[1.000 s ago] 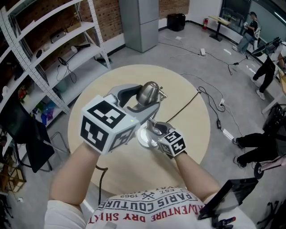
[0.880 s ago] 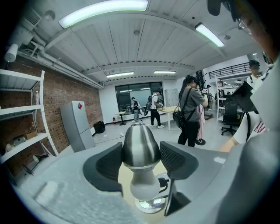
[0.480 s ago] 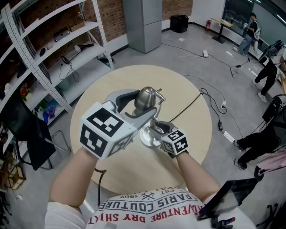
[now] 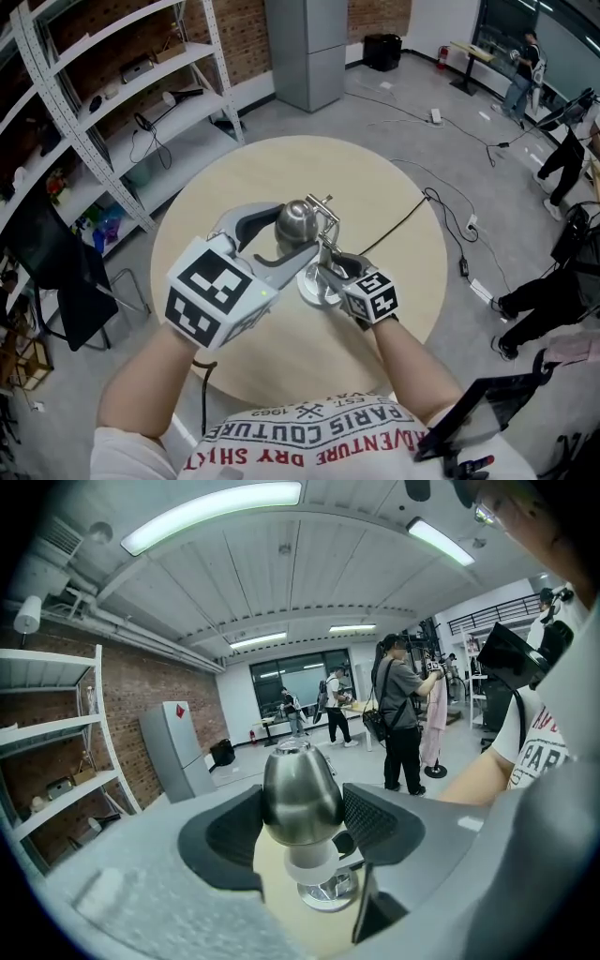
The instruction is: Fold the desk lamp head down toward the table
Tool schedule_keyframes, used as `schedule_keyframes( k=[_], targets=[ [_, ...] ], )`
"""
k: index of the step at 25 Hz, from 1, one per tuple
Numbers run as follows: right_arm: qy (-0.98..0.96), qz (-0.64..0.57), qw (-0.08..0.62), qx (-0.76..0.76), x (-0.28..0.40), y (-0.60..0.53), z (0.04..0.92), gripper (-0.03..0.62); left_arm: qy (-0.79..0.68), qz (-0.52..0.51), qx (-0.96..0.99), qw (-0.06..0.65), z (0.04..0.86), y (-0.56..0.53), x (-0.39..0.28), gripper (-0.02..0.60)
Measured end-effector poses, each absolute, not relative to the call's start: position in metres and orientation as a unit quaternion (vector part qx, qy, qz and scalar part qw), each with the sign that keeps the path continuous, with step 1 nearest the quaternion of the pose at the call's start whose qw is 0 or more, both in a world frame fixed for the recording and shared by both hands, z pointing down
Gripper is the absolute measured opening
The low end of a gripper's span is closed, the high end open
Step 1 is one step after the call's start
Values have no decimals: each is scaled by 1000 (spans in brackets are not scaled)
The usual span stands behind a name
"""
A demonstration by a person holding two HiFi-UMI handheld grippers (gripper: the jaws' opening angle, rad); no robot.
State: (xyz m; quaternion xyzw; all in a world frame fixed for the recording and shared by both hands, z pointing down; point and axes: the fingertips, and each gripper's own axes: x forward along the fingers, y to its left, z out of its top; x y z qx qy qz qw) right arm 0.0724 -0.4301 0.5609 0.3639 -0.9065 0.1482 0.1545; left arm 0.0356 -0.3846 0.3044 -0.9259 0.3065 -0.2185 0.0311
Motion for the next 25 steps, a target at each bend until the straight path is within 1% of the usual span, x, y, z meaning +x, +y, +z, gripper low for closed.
schedule_keyframes(
  k=[12, 25],
  targets=[
    [-906, 148, 153, 366, 73, -432, 561, 156, 328, -237, -914, 28, 333, -362, 5, 255],
    [-905, 146, 149, 370, 74, -432, 562, 157, 336, -247, -909, 14, 361, -346, -13, 252]
  ],
)
